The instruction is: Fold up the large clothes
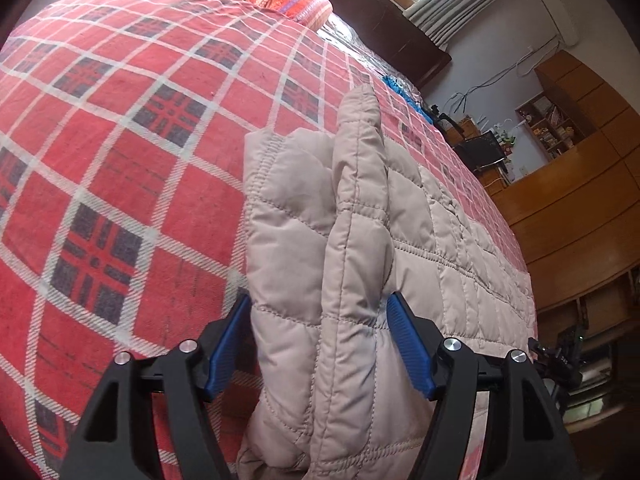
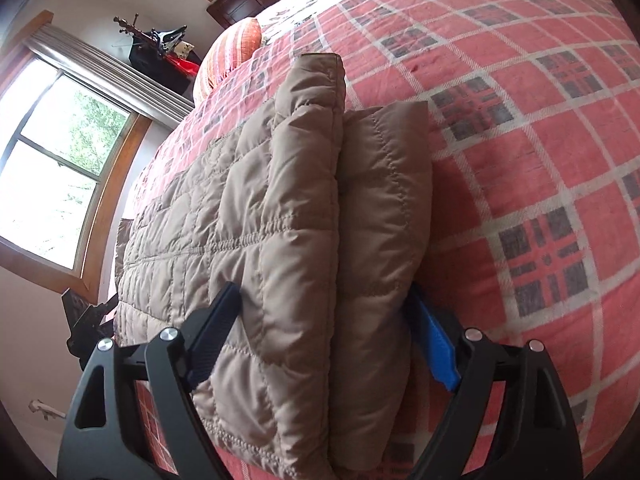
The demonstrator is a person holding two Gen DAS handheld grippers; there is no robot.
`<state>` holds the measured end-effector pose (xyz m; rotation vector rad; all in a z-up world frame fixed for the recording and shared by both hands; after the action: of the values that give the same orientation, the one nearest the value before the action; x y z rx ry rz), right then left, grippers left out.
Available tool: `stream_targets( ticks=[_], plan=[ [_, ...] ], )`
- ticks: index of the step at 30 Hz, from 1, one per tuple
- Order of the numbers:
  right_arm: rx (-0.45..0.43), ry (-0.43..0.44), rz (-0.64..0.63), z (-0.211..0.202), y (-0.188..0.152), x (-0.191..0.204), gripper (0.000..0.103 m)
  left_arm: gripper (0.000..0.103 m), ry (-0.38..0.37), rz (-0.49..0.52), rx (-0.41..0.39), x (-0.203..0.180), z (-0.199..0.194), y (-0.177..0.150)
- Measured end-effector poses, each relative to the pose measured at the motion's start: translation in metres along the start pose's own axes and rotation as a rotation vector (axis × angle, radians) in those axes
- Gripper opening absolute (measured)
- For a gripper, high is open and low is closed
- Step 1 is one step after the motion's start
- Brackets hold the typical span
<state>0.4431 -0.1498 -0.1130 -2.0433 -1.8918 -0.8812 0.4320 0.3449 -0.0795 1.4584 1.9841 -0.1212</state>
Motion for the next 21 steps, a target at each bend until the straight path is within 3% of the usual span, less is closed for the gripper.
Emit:
stream_targets(
  ticks=[4, 6, 7, 9, 12, 15, 21],
  plan=[
    [0.006, 0.016, 0.013, 0.009, 0.007, -0.002, 0.084, 0.07, 0.011, 0.03, 0.013, -0.009, 0.01, 0.007],
    [0.004, 0.002, 0.004, 0.01, 0.007, 0.001, 0.081, 0.061, 0.029, 0.046, 0.016, -0.016, 0.013, 0.008],
    [0.004, -0.01, -0.008, 0.01, 0.006, 0.004, 0.078, 0.057, 0.034, 0.05, 0.018, -0.018, 0.014, 0.008],
    [0.012, 0.009, -0.017, 0.011, 0.005, 0.01, 0.052, 0.041, 0.03, 0.052, 0.01, -0.022, 0.013, 0.006],
    [0.023, 0.06, -0.012, 0.008, 0.001, 0.012, 0.031, 0.025, 0.052, 0.075, -0.013, -0.032, 0.01, 0.002],
    [0.019, 0.068, -0.007, 0.003, -0.002, 0.015, 0.023, 0.018, 0.075, 0.094, -0.034, -0.04, 0.004, -0.001],
    [0.002, 0.093, -0.009, -0.02, -0.006, 0.019, 0.018, 0.015, 0.057, 0.089, -0.088, -0.049, -0.018, -0.002]
  ],
)
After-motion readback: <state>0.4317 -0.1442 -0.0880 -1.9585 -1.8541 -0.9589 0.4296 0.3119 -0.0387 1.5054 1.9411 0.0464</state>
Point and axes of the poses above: each gripper's, at about its wrist camera, not at the fingertips, and z roughly the way its jaws point, x to its left, y to its top, the point moved 1 cm from there along z, roughly the way its jaws point, and after that the axes turned 5 degrees about x, right-handed, at the moved point
